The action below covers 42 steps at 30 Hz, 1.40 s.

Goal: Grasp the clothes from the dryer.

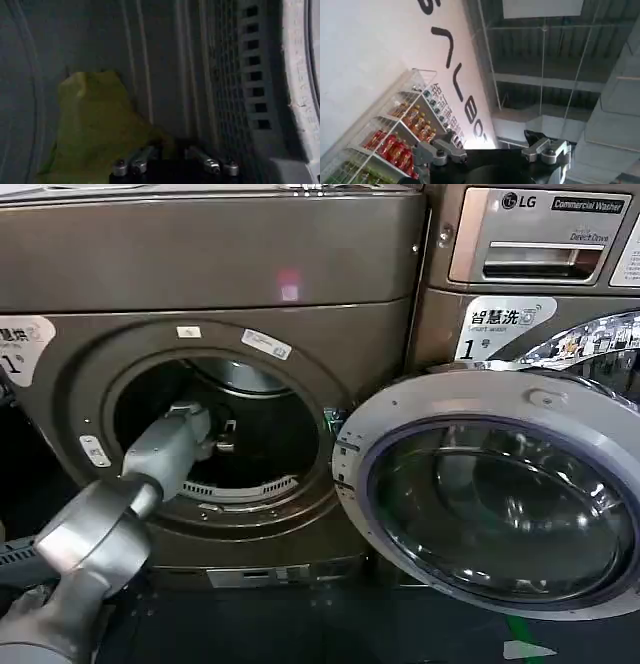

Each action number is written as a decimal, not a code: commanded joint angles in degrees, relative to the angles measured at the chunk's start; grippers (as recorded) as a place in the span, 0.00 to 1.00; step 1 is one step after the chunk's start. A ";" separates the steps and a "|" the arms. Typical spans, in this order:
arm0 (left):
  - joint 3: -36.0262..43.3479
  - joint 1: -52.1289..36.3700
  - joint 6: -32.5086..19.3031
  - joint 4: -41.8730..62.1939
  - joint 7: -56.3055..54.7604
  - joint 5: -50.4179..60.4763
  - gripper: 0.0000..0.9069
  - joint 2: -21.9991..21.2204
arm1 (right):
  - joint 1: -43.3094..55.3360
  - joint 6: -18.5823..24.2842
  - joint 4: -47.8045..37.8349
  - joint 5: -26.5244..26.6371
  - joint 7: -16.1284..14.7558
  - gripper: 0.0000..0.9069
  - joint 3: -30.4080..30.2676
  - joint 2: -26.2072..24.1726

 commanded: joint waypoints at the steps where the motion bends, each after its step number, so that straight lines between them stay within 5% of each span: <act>1: -0.69 0.05 0.79 -0.12 -2.18 -2.79 0.00 -0.11 | 0.10 0.01 0.03 -0.05 0.02 1.00 -0.12 0.05; 26: -14.65 4.51 8.52 -11.31 -30.96 -19.21 0.00 -0.93 | 0.83 0.06 -0.01 -0.17 0.27 1.00 -1.08 -0.34; 42: -31.69 22.15 13.10 -34.76 -49.60 -28.06 0.00 2.25 | 1.21 -0.18 0.46 -0.54 1.46 1.00 -1.83 -0.43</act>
